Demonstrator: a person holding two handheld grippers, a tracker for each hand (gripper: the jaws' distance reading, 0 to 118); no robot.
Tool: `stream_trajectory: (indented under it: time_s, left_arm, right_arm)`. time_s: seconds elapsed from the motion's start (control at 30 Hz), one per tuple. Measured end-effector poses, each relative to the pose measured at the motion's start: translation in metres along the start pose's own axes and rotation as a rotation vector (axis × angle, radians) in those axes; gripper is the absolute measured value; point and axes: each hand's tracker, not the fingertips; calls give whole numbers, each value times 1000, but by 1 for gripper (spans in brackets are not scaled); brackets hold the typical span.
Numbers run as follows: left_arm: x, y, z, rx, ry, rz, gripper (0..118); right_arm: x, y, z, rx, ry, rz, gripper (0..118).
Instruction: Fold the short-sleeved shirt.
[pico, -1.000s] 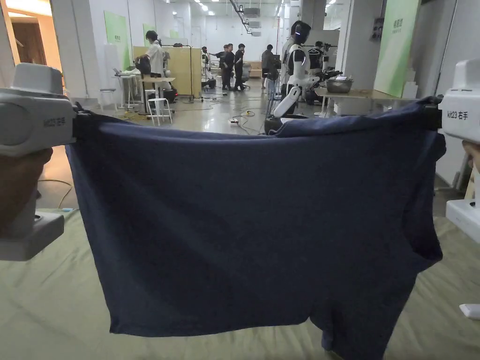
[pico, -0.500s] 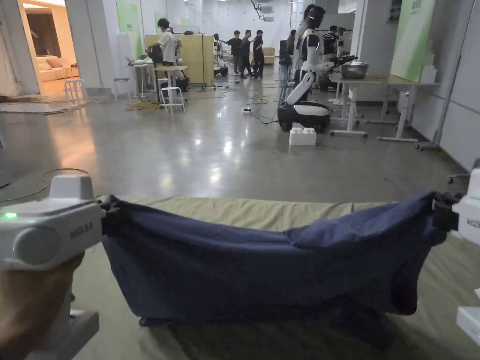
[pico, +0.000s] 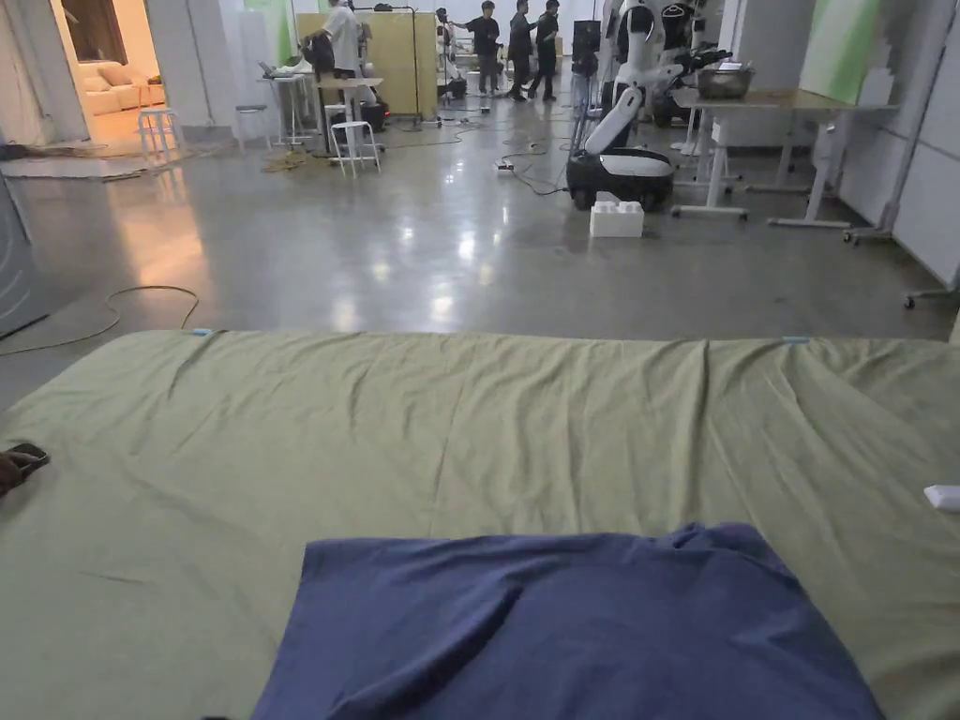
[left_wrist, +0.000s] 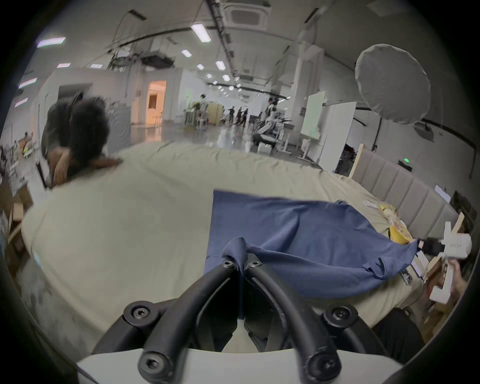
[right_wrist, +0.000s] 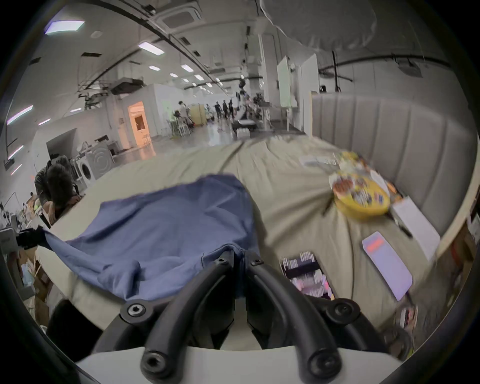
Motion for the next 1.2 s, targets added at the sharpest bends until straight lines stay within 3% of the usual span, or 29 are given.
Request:
stream_trajectory:
  time_s: [0.13, 0.27, 0.47, 0.5, 0.57, 0.6, 0.63, 0.67, 0.8, 0.9, 1.03, 1.2]
  left_arm:
    - [-19, -40, 9, -45, 14, 160, 2]
    - [-21, -56, 18, -51, 40, 131, 2]
    - [-34, -63, 18, -81, 51, 127, 4]
    - [-35, -65, 15, -91, 48, 137, 12]
    - [-37, -69, 9, -130, 70, 141, 57]
    - [-38, -70, 8, -139, 81, 136, 81]
    - [-40, -71, 11, -131, 97, 125, 102]
    - [-41, -70, 17, -128, 109, 126, 105]
    - [-22, -49, 50, -93, 270, 14, 105]
    - [3, -27, 91, 58, 168, -57, 105]
    - [46, -2, 134, 245, 137, -178, 104]
    - [85, 16, 174, 417, 88, -217, 99]
  right_arm:
    - [8, -46, 9, -53, -26, -84, 7]
    - [8, -62, 21, -32, -30, -137, 7]
    - [6, -64, 21, -49, -31, -109, 7]
    - [6, -66, 17, -53, -27, -102, 12]
    - [5, -70, 12, -79, -53, -88, 55]
    - [5, -72, 11, -84, -70, -83, 71]
    - [9, -74, 13, -85, -69, -90, 73]
    - [12, -76, 18, -74, -83, -98, 73]
    - [14, -69, 47, -3, -140, -92, 73]
    - [3, -55, 76, 116, -96, -112, 73]
    - [-29, -32, 110, 252, -38, -97, 73]
    - [-67, -5, 141, 365, 43, 23, 73]
